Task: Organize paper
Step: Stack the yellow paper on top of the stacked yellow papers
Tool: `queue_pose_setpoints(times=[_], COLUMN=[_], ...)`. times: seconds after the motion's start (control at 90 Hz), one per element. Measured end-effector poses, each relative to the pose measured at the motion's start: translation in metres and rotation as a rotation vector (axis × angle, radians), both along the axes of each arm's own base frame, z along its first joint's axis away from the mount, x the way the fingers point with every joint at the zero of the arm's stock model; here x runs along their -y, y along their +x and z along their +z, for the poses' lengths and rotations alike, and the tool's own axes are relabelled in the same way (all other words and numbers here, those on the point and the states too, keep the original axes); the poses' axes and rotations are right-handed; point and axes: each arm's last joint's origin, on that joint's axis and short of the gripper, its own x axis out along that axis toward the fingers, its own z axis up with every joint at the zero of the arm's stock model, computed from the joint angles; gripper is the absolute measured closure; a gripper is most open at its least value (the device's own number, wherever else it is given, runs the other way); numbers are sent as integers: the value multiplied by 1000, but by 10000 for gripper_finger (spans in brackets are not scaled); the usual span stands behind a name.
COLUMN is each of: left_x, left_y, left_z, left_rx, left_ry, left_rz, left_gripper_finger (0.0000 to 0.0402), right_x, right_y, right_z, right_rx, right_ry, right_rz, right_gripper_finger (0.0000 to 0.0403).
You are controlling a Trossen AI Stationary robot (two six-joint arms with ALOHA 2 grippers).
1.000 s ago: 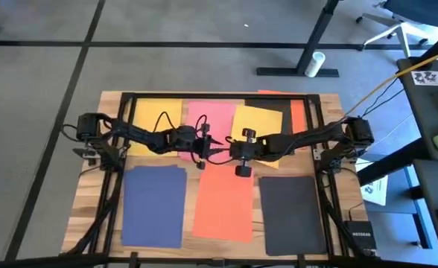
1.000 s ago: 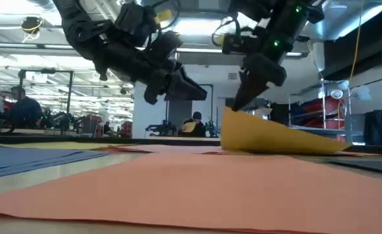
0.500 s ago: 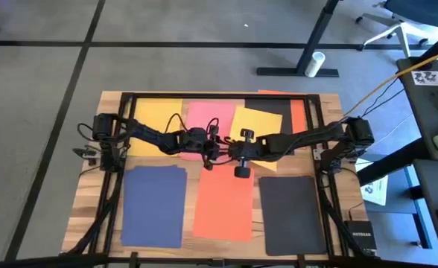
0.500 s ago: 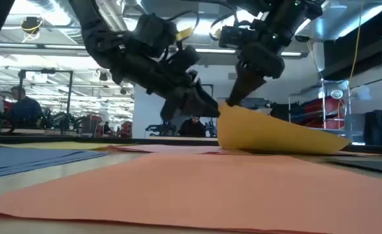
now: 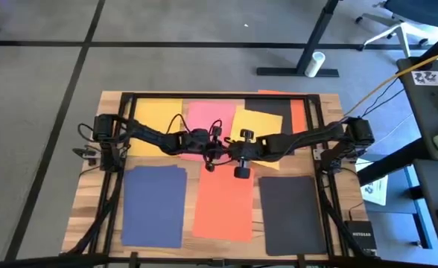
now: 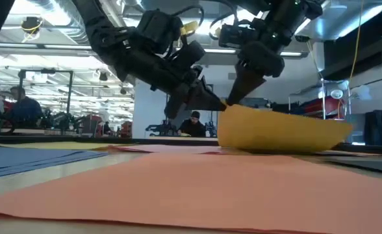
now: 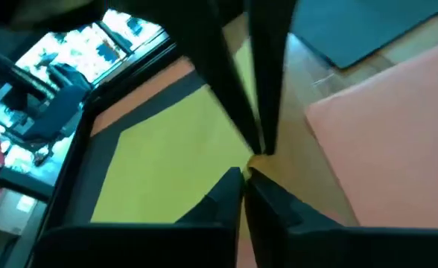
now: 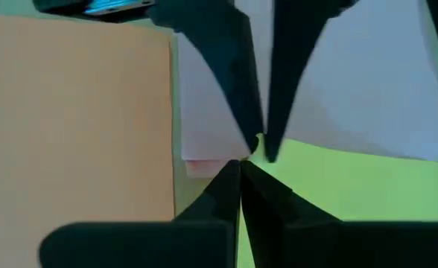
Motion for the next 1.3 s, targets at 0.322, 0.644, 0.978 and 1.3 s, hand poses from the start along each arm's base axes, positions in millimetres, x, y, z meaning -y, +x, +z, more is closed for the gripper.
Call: queue_pose_setpoints(times=[0.322,0.644,0.978,1.3], left_x=[2,10,11,19], left_y=[-5,-24,-58,-101], left_z=[-7,10,40,70], left_rx=[-114,-267,-420,-488], left_ry=[20,103,145,64], left_rz=[19,58,202,451], left_gripper_finger=[402,401,401,401], right_x=[-1,-7,-13,-15], right_y=[0,-5,-15,-17], right_z=[1,27,30,29], right_rx=[14,57,-1,-17], right_ry=[50,122,108,104], right_rz=[1,5,-13,-16], right_gripper_finger=[378,361,393,396])
